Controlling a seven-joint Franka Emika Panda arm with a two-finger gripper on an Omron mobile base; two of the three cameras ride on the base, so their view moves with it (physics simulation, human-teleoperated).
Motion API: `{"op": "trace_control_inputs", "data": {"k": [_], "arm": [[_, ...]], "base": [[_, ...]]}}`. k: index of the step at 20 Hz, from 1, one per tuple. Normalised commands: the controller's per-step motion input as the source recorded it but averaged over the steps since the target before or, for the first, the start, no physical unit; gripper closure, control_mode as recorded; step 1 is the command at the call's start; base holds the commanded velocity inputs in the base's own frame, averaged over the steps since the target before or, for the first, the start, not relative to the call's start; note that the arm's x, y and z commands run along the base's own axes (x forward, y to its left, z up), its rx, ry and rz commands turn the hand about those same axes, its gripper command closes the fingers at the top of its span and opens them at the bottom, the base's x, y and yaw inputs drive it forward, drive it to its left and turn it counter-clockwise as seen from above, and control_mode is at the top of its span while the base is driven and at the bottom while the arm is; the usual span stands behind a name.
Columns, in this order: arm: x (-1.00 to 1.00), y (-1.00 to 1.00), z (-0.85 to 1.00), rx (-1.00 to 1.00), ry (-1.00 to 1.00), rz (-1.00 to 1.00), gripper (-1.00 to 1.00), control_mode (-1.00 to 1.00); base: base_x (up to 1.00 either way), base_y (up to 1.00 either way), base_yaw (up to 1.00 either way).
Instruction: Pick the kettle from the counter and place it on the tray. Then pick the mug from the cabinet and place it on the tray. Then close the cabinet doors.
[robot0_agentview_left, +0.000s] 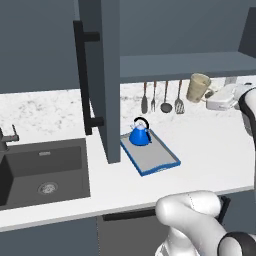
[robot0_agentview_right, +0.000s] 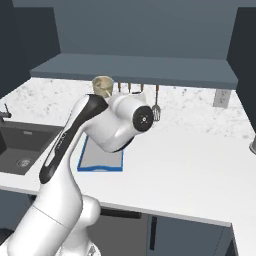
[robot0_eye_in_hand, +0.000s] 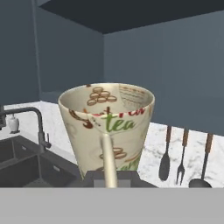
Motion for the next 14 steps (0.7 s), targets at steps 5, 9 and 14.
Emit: {"op": "trace_control_inputs", "data": {"k": [5,9,14], "arm": [[-0.32,0.36,-0.53,-0.08,0.0,0.11,1.0,-1.0],[-0.17,0.35,-0.6,-0.1,0.09,0.07,1.0,-1.0],[0.0,0.35,-0.56,-0.17,0.03,0.01,1.0,-1.0]], "base": [[0.0,0.0,0.0],[0.0,0.0,0.0],[0.0,0.0,0.0]]}}
